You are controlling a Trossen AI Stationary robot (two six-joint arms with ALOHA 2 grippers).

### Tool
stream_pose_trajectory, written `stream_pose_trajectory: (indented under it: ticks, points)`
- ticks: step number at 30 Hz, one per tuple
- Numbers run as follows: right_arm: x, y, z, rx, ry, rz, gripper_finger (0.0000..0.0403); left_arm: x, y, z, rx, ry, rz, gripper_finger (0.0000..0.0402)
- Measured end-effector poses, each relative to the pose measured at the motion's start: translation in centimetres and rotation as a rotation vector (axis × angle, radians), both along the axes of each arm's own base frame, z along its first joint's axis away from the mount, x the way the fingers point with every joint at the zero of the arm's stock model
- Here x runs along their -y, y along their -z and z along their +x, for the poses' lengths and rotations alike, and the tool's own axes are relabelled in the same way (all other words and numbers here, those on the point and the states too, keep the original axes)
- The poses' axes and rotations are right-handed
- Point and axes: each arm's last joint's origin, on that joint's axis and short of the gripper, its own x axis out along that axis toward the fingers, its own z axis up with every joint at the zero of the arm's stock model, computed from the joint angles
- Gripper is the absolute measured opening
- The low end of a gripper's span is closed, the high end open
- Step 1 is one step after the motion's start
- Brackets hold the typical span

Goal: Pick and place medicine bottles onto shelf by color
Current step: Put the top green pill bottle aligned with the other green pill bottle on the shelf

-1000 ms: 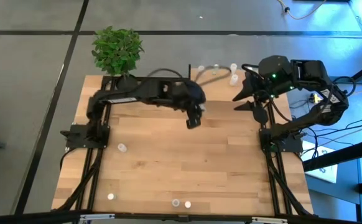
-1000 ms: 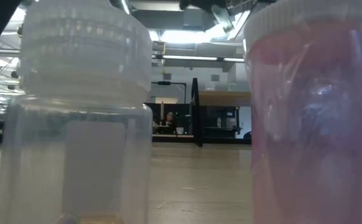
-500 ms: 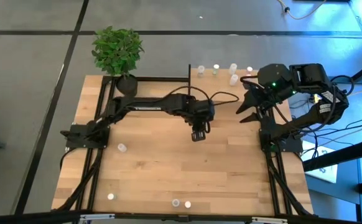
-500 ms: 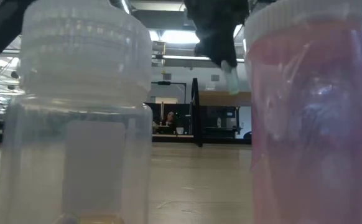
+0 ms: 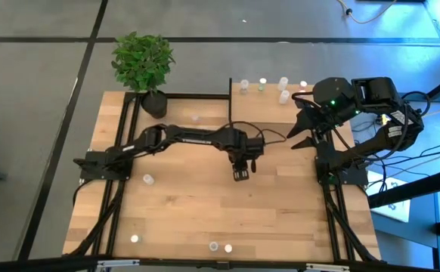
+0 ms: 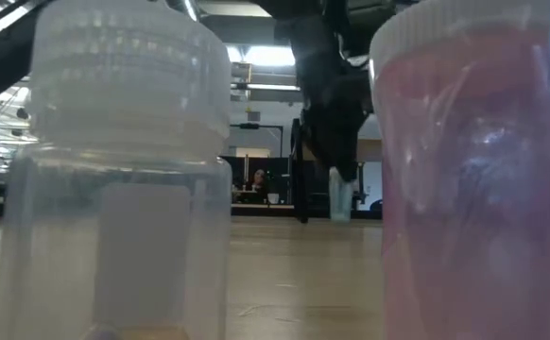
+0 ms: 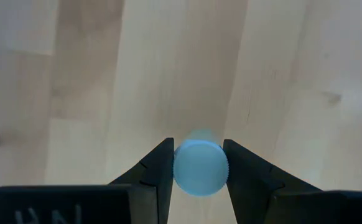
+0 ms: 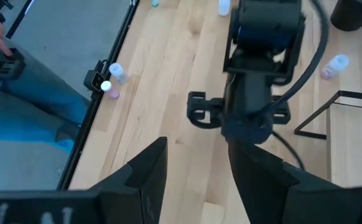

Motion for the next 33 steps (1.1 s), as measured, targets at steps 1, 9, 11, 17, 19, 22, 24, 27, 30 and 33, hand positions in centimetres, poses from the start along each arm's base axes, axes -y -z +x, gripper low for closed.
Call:
stream_pose_trajectory:
  ticks: [1,9,11,17,19,22,24,27,30,33]
  points:
    - [0.0,0.0,0.0,0.001,0.000,0.000,0.0172,0.1,0.3,0.1,-0.005,0.002,-0.001,0.0114]
    - [0.0,0.0,0.0,0.005,0.001,0.001,0.0172,1.0,1.3,0.8,0.022,-0.004,0.016,0.0114]
    - [0.0,0.0,0.1,0.006,0.001,0.001,0.0172,1.1,1.3,1.0,0.039,-0.006,0.030,0.0114]
    - [0.0,-0.1,0.1,0.016,0.001,0.000,0.0172,1.1,1.4,1.1,0.049,-0.012,0.035,0.0114]
    - [0.0,-0.1,0.1,0.016,0.001,0.000,0.0172,1.1,1.4,1.1,0.049,-0.018,0.035,0.0114]
    - [0.0,-0.1,0.2,0.019,0.001,0.000,0.0172,1.1,1.4,1.1,0.049,-0.030,0.032,0.0114]
    - [0.0,-0.2,0.2,0.025,0.001,0.000,0.0172,1.1,1.4,1.1,0.049,-0.031,0.031,0.0114]
    - [0.0,-0.2,0.3,0.035,0.001,-0.001,0.0172,1.2,1.4,1.1,0.049,-0.032,0.031,0.0114]
    - [0.0,-0.2,0.3,0.036,0.001,-0.001,0.0172,1.4,1.4,1.1,0.050,-0.029,0.032,0.0114]
    - [0.0,-0.2,0.3,0.037,0.001,-0.001,0.0172,1.4,1.4,1.1,0.049,-0.029,0.033,0.0114]
